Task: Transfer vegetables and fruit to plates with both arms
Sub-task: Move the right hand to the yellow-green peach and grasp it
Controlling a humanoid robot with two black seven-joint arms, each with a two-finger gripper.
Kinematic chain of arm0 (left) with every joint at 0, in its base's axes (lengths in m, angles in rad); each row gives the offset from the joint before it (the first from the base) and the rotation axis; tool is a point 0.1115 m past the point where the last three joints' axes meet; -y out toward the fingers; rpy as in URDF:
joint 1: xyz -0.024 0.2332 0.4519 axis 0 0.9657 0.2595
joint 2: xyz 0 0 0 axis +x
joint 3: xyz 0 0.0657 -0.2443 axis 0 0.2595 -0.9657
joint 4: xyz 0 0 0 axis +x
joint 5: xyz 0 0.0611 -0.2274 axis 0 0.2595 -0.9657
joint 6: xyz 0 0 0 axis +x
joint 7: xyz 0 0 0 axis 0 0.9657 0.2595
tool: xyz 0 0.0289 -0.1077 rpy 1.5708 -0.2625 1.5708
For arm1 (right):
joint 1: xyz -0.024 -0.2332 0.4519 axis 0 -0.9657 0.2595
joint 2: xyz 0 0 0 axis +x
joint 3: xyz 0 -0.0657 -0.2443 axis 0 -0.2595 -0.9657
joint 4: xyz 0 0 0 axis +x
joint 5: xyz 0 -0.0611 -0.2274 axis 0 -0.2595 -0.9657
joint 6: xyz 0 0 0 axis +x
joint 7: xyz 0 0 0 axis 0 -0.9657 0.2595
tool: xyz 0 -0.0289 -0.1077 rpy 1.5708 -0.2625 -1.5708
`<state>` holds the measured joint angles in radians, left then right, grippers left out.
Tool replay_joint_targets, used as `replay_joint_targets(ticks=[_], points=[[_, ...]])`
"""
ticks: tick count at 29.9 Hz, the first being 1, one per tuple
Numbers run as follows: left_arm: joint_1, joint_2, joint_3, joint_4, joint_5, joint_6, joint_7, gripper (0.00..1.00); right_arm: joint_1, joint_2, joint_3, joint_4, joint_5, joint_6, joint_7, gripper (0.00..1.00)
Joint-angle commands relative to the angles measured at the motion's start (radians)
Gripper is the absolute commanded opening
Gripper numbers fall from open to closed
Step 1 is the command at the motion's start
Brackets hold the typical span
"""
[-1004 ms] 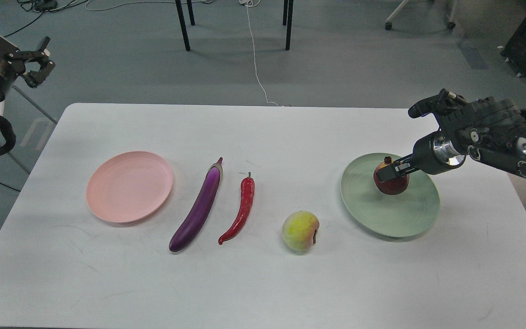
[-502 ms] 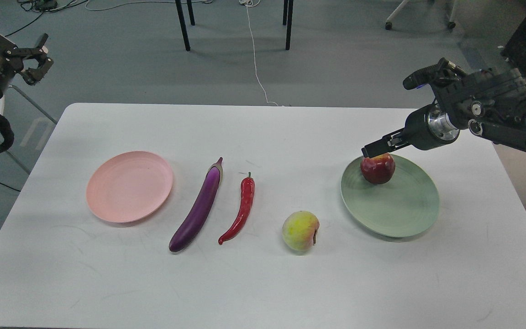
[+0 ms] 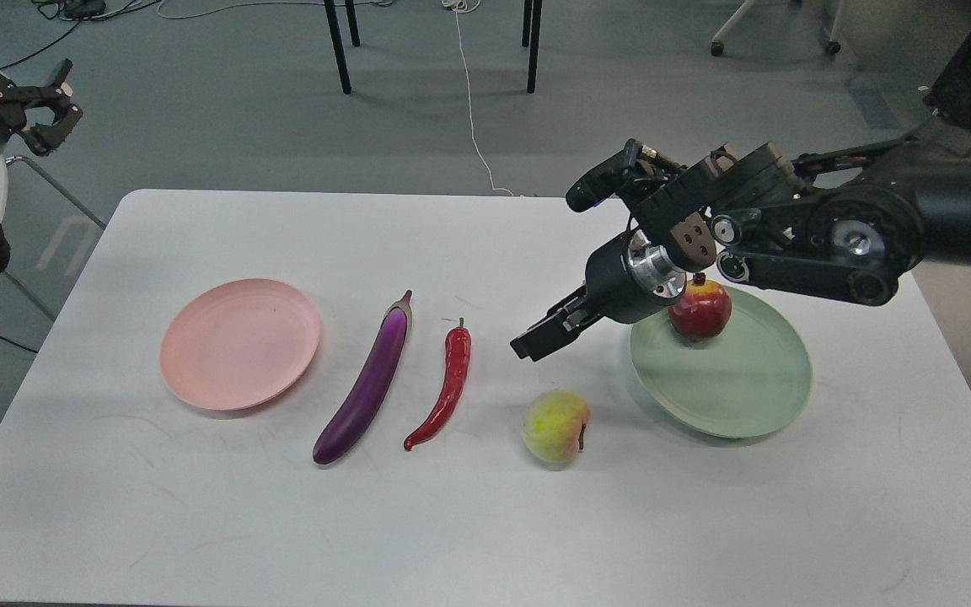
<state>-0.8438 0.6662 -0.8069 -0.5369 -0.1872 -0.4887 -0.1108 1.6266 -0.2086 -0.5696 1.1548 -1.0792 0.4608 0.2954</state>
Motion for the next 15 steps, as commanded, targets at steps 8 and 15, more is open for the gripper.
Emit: replay_joint_targets(ticks=[8, 15], points=[[0.006, 0.009, 0.000, 0.000, -0.002, 0.000, -0.001, 0.99, -0.060, 0.121, -0.090, -0.067, -0.004, -0.004, 0.002, 0.93], [0.008, 0.023, 0.000, 0.000, -0.002, 0.000, -0.001, 0.99, -0.062, 0.121, -0.122, -0.073, -0.067, -0.007, 0.002, 0.92]])
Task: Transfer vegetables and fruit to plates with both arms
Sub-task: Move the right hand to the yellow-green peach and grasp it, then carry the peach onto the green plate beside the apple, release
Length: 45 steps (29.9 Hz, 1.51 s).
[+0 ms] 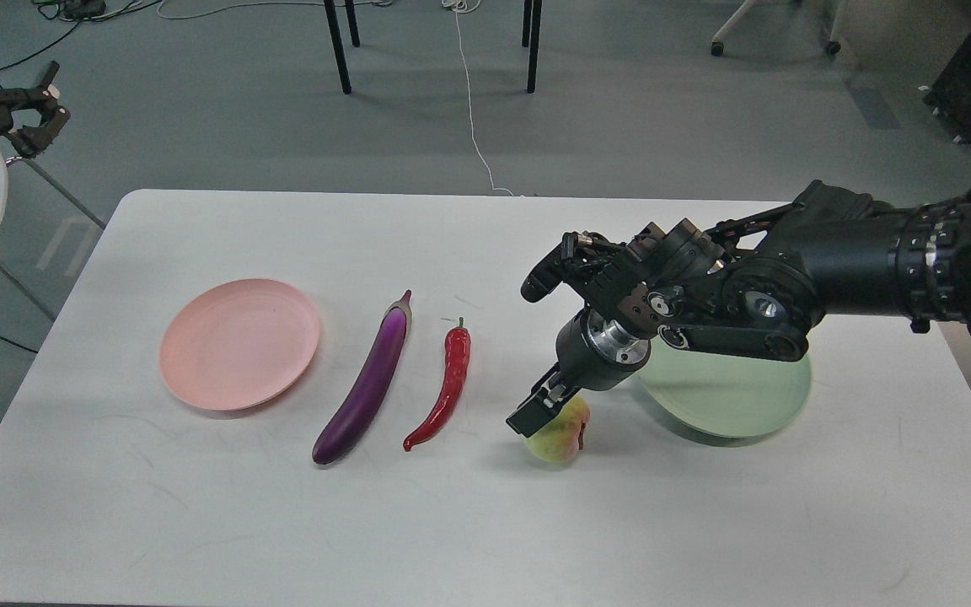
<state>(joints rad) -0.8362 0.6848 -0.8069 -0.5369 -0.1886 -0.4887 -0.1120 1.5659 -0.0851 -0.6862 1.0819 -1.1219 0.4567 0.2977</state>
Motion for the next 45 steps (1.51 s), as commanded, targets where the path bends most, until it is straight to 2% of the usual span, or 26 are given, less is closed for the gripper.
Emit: replay_joint_targets(ticks=[1, 9, 12, 15, 22, 30, 36, 42, 45], points=[[0.000, 0.006, 0.000, 0.000, 0.000, 0.000, 0.000, 0.99, -0.001, -0.002, -0.006, 0.001, -0.025, -0.004, 0.001, 0.91], [0.000, 0.013, 0.000, 0.000, 0.000, 0.000, 0.000, 0.99, -0.015, 0.007, -0.004, 0.004, -0.022, -0.013, 0.008, 0.78], [0.000, 0.024, 0.000, 0.000, 0.000, 0.000, 0.000, 0.99, -0.012, 0.004, -0.006, 0.009, -0.025, -0.013, 0.011, 0.65], [0.000, 0.024, 0.000, 0.000, 0.000, 0.000, 0.000, 0.99, 0.008, -0.007, -0.001, 0.015, -0.018, -0.013, 0.011, 0.58], [-0.001, 0.022, 0.000, -0.002, 0.001, 0.000, 0.000, 0.99, 0.117, -0.125, 0.013, 0.061, -0.015, -0.013, 0.008, 0.59], [-0.001, 0.030, 0.000, -0.003, 0.001, 0.000, 0.000, 0.99, 0.105, -0.332, -0.018, 0.121, -0.070, -0.012, 0.003, 0.60], [-0.001, 0.033, 0.002, -0.003, 0.011, 0.000, 0.002, 0.99, 0.056, -0.396, -0.026, 0.113, -0.130, -0.012, 0.003, 0.61], [0.000, 0.033, 0.002, -0.002, 0.015, 0.000, 0.002, 0.99, 0.017, -0.404, -0.029, 0.096, -0.168, -0.013, -0.002, 0.71], [0.000, 0.033, 0.002, -0.002, 0.015, 0.000, 0.002, 0.99, 0.008, -0.403, -0.027, 0.092, -0.168, -0.013, -0.002, 0.79]])
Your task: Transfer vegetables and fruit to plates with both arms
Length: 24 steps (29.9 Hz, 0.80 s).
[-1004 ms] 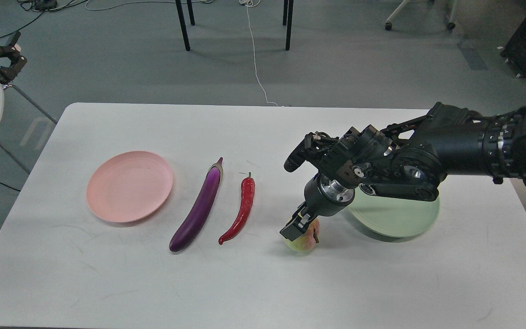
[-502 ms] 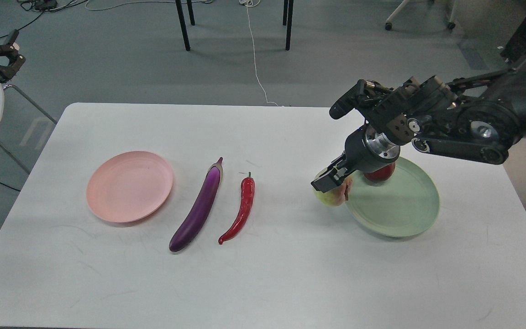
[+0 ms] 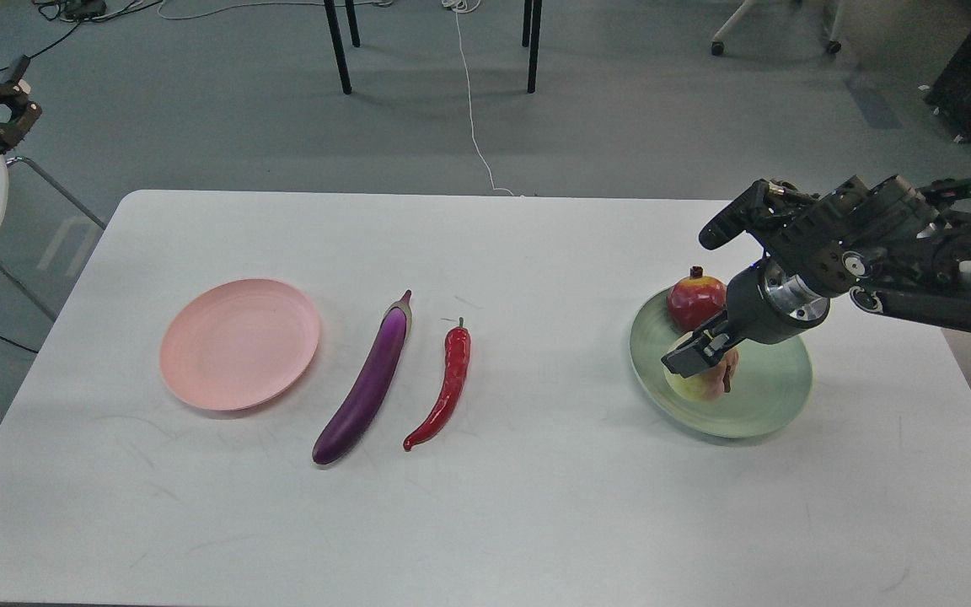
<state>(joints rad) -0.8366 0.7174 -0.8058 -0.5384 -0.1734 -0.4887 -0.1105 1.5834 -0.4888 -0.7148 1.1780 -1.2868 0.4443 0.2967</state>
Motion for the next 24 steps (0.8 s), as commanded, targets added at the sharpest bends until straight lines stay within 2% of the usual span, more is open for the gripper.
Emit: replay_joint_targets(ticks=[1, 5, 14, 20, 24], points=[[0.001, 0.002, 0.001, -0.002, 0.000, 0.000, 0.000, 0.99, -0.010, 0.001, 0.001, -0.005, -0.003, -0.001, -0.001, 0.82], [0.001, 0.002, -0.001, -0.002, 0.000, 0.000, 0.000, 0.99, -0.008, -0.004, 0.011, -0.001, 0.007, -0.001, -0.001, 0.94], [0.001, 0.005, 0.001, -0.014, 0.003, 0.000, 0.005, 0.99, -0.005, -0.054, 0.089, -0.012, 0.014, -0.006, -0.001, 0.96], [0.001, 0.069, 0.076, -0.136, 0.122, 0.000, 0.000, 0.99, -0.089, -0.091, 0.400, -0.185, 0.170, 0.008, -0.002, 0.97], [0.002, 0.157, 0.140, -0.316, 0.260, 0.000, 0.002, 0.99, -0.135, -0.076, 0.570, -0.348, 0.300, 0.008, 0.005, 0.97]])
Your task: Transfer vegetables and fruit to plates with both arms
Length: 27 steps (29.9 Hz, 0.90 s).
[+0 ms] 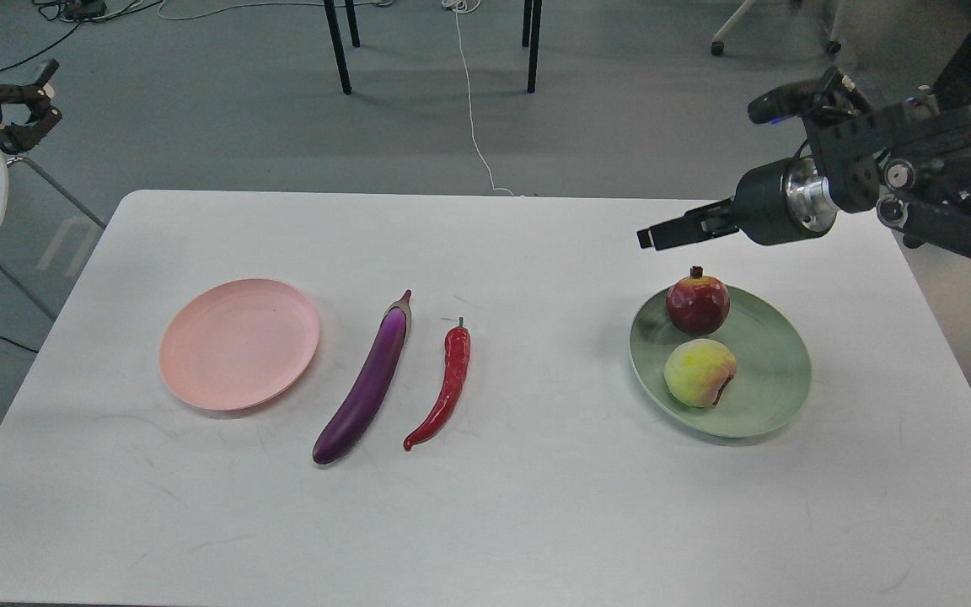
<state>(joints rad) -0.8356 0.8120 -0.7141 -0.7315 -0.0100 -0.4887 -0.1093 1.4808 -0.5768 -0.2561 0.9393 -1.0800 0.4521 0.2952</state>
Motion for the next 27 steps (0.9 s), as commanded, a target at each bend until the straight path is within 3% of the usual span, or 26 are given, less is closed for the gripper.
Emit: replay_joint_targets(ticks=[1, 5, 15, 22, 27], points=[[0.003, 0.097, 0.074, -0.185, 0.148, 0.000, -0.001, 0.99, -0.048, 0.023, 0.150, -0.152, 0.136, 0.000, 0.010, 0.98], [-0.002, 0.174, 0.111, -0.405, 0.382, 0.000, 0.000, 0.99, -0.131, 0.049, 0.260, -0.281, 0.320, 0.000, 0.012, 0.98], [-0.048, 0.125, 0.122, -0.764, 1.229, 0.000, 0.003, 0.98, -0.290, 0.055, 0.541, -0.430, 0.745, 0.007, 0.010, 0.99], [-0.040, -0.048, 0.205, -0.786, 1.738, 0.000, 0.003, 0.98, -0.442, 0.040, 0.659, -0.435, 1.078, 0.037, 0.010, 0.99], [-0.037, -0.138, 0.283, -0.779, 1.921, 0.000, 0.003, 0.98, -0.553, 0.041, 0.767, -0.453, 1.157, 0.037, 0.012, 0.99]])
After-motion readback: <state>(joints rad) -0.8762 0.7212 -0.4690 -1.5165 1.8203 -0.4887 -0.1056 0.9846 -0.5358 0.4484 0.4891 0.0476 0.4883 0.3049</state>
